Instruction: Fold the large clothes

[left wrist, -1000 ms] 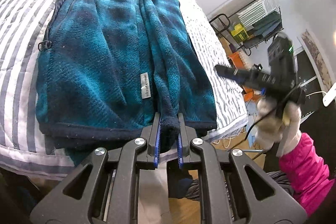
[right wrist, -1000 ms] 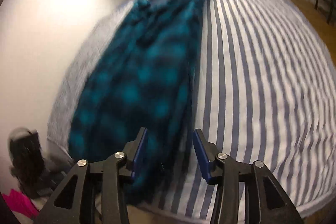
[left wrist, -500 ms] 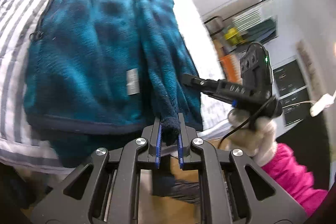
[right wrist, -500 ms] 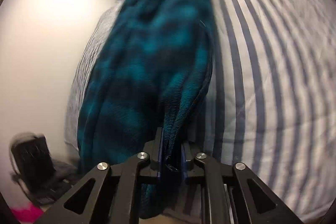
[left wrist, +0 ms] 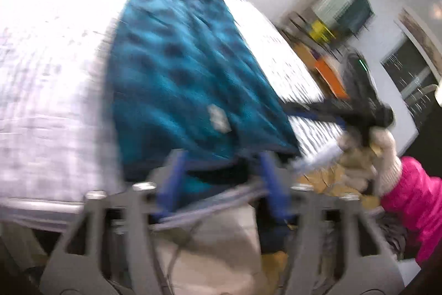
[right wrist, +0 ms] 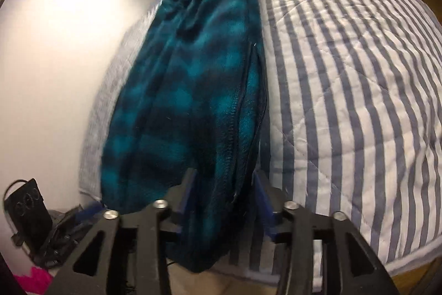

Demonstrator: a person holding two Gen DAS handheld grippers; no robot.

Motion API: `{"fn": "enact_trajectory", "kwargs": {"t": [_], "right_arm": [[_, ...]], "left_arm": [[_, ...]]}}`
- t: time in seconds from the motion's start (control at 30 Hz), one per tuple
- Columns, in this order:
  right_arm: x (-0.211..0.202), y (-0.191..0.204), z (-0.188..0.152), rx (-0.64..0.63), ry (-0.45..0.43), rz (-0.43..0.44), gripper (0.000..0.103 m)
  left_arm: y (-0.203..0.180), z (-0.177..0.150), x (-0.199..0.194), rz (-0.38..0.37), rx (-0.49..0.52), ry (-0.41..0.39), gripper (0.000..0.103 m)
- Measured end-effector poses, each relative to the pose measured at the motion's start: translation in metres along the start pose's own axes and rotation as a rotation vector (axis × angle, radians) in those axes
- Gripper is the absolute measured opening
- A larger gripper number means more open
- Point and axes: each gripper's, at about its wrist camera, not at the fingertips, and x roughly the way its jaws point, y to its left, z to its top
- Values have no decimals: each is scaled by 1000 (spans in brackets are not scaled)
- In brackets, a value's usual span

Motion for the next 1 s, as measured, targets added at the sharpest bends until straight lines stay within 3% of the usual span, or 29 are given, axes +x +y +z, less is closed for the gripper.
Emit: {"fn": "enact_trajectory", "kwargs": {"t": [0.07, 0.13, 0.23, 0.3, 0.33, 0.37, 0.4, 0.43, 0.5, 0.57, 0.67, 0.73, 0.83, 0.93, 1.0], "right_arm": [[-2, -8, -12, 44, 10, 51, 58], [-2, -13, -22, 61, 38, 78, 59], [8, -13, -35, 65, 79, 95, 59], [19, -9, -39, 56, 108, 103, 59], [26, -6, -41, 48, 126, 108, 57], [31, -3, -42, 40, 136, 116, 54], [36, -1, -41, 35, 137, 120, 47], [40, 3, -40, 28, 149, 127, 27], [36, 14, -37, -23, 139, 73, 15], [11, 37, -37, -146, 92, -8, 10], [-18, 47, -39, -193, 9, -68, 9], [-11, 44, -42, -172, 30, -74, 9], [27, 44, -56, -194, 127, -161, 9], [28, 42, -57, -197, 141, -155, 20], [13, 41, -53, -184, 119, -141, 33]], "left_arm": [[27, 5, -8, 44, -78, -23, 72], [61, 12, 0, 63, -206, 6, 72], [90, 17, 24, -21, -360, 75, 72], [93, 15, 40, -59, -378, 116, 72], [92, 15, 46, -74, -377, 131, 72], [88, 13, 57, -110, -372, 159, 65], [83, 12, 64, -108, -354, 175, 39], [79, 13, 69, -81, -320, 180, 28], [76, 17, 67, -79, -288, 175, 16], [72, 24, 45, -105, -286, 139, 13], [65, 31, 11, -54, -208, 76, 11], [71, 28, 15, -27, -197, 102, 10], [74, 12, 39, 30, -174, 159, 10], [71, 10, 44, 52, -160, 157, 12], [71, 15, 35, 43, -158, 145, 18]]}}
